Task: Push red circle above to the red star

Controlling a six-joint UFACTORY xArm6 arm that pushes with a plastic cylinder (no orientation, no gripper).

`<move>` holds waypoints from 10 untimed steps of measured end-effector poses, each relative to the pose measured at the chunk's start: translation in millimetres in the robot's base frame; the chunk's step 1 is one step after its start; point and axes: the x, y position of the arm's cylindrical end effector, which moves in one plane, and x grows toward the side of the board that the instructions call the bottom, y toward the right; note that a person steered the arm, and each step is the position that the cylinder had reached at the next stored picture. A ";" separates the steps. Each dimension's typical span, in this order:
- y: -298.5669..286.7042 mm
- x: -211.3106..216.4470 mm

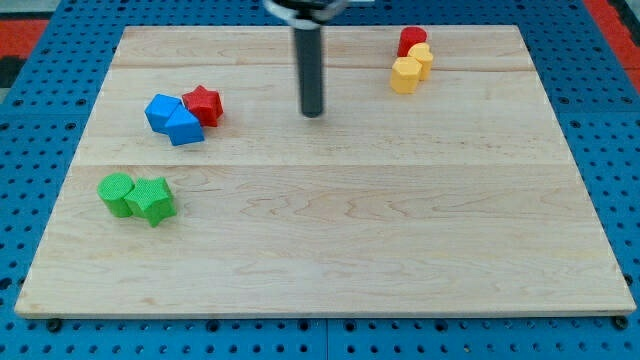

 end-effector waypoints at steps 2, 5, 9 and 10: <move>173.8 -84.1; 64.9 -71.2; 34.2 -135.5; -34.2 -112.0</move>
